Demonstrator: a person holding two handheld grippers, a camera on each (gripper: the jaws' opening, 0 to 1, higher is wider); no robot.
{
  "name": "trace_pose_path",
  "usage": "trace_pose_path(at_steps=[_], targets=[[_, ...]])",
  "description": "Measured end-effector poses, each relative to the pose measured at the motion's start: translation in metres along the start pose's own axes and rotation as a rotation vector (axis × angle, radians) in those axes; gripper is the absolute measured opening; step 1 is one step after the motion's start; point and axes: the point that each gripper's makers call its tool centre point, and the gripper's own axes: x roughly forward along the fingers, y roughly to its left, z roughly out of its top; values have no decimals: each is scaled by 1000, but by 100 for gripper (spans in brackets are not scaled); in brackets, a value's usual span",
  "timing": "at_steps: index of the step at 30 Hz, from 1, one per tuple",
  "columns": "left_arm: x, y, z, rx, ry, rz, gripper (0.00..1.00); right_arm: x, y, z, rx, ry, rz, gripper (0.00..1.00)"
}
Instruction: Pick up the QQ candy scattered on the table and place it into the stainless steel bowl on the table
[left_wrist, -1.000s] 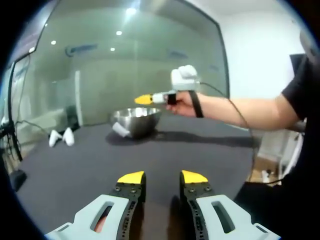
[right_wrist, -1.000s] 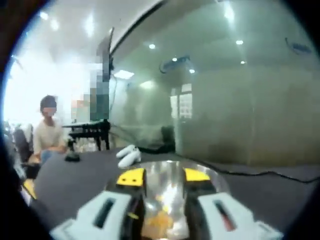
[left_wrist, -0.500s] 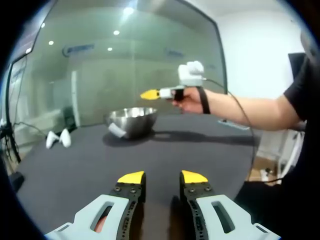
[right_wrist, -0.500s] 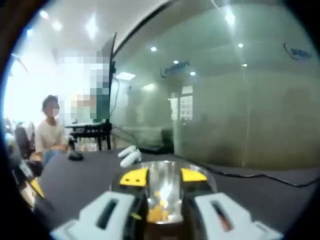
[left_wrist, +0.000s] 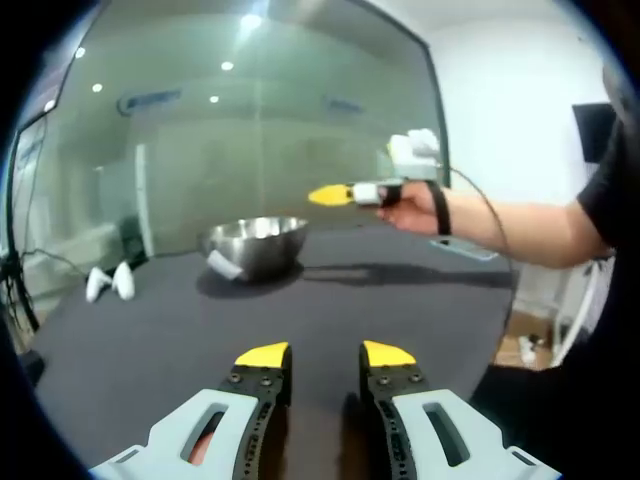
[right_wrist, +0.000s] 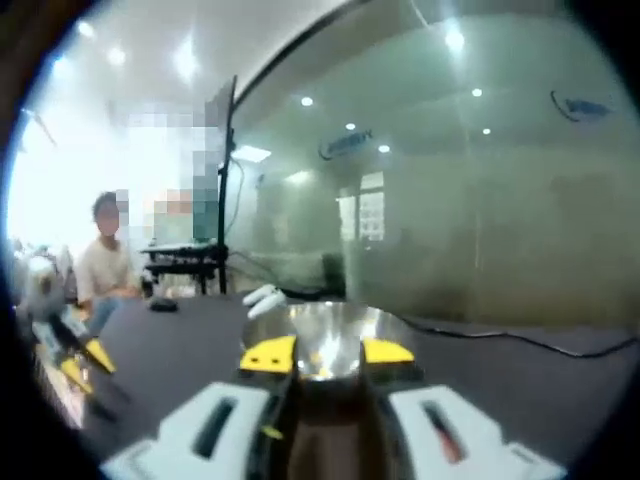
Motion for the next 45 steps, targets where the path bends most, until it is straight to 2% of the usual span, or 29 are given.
trace_pose_path(at_steps=[5, 11, 14, 17, 23, 28, 30, 33, 40, 45], targets=[[2, -3, 4, 9, -8, -14, 29, -39, 1, -11, 12, 7, -14, 24], [5, -8, 13, 27, -45, -30, 29, -87, 7, -20, 57, -13, -9, 24], [7, -7, 12, 17, -53, -22, 29, -104, 15, -27, 36, 2, -9, 24], [7, -9, 11, 12, -62, -24, 29, -122, 24, -27, 74, -4, -1, 24], [4, -15, 17, 27, -100, -39, 29, -150, 39, -34, 29, 25, 16, 25], [2, -10, 18, 23, -112, -22, 29, -158, 43, -54, 31, 63, 20, 25], [2, -8, 18, 21, -112, -16, 29, -160, 41, -59, 82, 64, 19, 25], [1, -7, 19, 23, -113, -13, 29, -161, 35, -58, 127, 45, 13, 25], [0, -8, 17, 26, -106, -12, 29, -157, 33, -53, 105, 42, 12, 25], [0, -8, 15, 25, -98, -8, 29, -156, 37, -57, 97, 52, 27, 25]])
